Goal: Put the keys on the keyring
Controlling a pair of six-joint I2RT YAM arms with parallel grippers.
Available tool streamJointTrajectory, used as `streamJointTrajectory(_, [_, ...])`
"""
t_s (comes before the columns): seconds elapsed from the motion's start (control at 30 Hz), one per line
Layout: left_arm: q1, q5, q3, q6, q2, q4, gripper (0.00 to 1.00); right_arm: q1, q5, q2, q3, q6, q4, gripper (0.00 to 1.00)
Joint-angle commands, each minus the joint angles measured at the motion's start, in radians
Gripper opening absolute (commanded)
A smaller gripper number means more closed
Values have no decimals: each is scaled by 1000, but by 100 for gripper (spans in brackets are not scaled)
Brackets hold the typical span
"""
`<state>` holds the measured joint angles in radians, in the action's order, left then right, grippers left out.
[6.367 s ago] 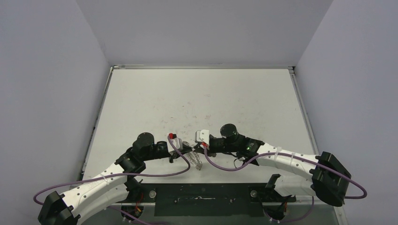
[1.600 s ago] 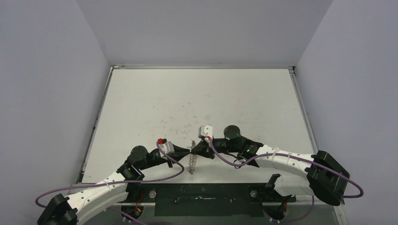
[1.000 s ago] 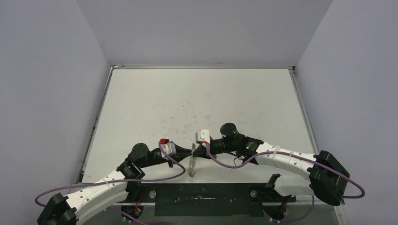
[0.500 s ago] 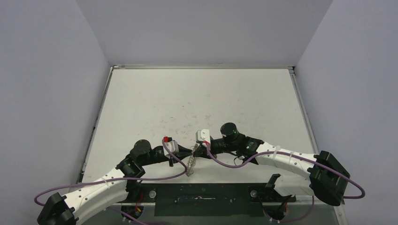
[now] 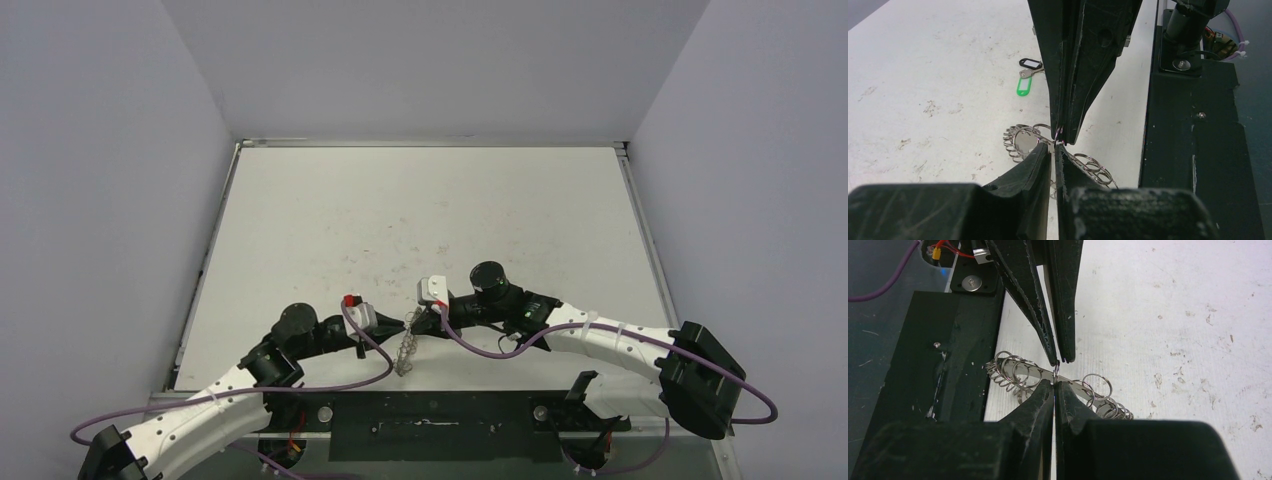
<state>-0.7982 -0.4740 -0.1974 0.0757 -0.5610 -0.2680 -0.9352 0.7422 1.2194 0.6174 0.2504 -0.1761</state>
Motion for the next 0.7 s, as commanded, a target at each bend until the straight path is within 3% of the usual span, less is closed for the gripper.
streamJointTrajectory(0.0, [-7,32,-52,18,-15,28,7,3,43,-20,5,-10,-60,0])
streamJointTrajectory(0.23, [-11,8,-56,21,-53,-13,16,4,51,1,17,-31,-85,0])
streamJointTrajectory(0.67, [-12,-13,-42,-8,-81,-125,18,1,46,15,36,-15,-43,0])
